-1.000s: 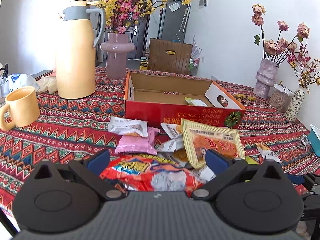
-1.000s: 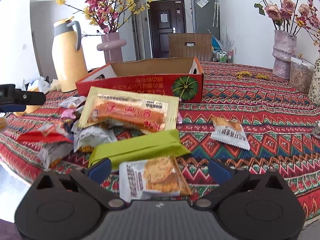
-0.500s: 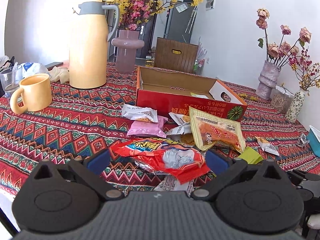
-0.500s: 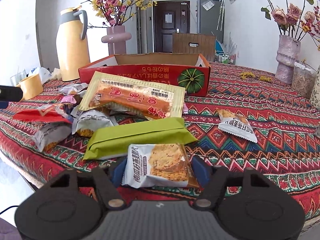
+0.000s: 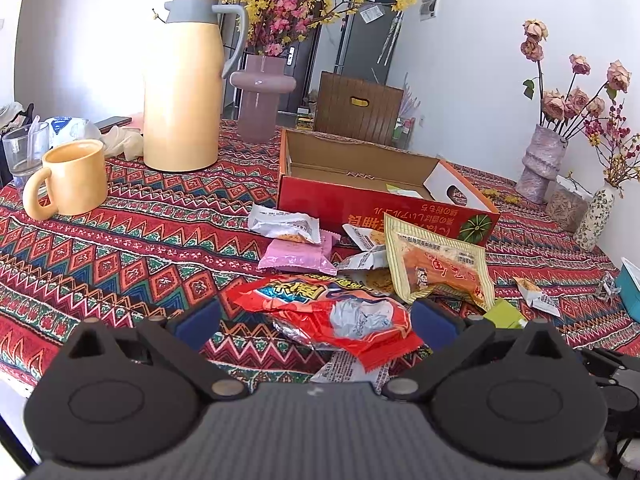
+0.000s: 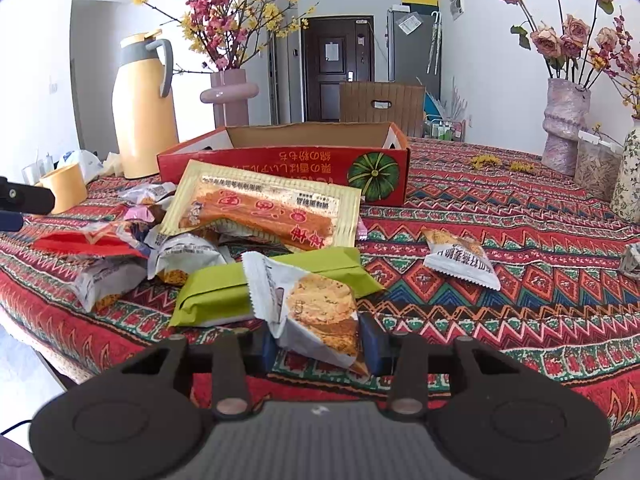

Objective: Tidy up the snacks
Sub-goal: 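Close the right gripper on a white cookie packet in the pile, then close the left gripper on the red-and-blue chip bag while the right gripper holds the cookie packet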

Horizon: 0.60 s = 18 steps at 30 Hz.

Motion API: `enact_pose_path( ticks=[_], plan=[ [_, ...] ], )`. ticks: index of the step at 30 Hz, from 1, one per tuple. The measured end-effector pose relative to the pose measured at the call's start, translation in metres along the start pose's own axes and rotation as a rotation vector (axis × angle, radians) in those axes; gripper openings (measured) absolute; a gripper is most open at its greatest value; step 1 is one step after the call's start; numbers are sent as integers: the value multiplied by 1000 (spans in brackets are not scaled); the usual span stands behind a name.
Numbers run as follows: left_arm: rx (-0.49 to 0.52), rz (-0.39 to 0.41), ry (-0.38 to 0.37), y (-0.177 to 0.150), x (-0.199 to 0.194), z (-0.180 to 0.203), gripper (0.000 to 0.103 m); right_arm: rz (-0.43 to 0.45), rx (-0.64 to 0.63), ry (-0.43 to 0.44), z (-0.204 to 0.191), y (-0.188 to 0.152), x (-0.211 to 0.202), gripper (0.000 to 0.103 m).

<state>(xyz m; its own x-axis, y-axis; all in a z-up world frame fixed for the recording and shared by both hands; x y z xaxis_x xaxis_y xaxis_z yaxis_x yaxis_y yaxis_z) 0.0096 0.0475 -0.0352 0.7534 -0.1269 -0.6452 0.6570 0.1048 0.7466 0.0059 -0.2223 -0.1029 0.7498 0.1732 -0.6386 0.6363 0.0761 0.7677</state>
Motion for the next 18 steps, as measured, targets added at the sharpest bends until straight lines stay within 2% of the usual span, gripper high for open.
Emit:
enact_pose_path(
  ticks=[8,13,18],
  plan=[
    [13,-89,40,22,17,11,103,55,40,-38,17,11,-13,41],
    [12,-237,85,39,45,20,103,61,69,-45,26,11,-12,41],
    [-4,-397,141,38,77,25,103,70,84,-45,30,11,-13,41]
  ],
)
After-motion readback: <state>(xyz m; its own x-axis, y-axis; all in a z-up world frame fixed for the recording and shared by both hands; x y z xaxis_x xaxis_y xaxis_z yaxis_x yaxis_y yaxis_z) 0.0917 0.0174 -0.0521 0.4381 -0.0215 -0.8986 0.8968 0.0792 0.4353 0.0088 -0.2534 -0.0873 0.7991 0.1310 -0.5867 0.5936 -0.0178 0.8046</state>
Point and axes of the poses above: each gripper's, at about its wrist camera, not at the fingertips, and x roughly the way its jaws point, z to its right, y to its top, the point moved 7 cm from there along x, roughly the way its jaws point, and after that the axes turned 7 degrees about -z, right-handed, at the moved point
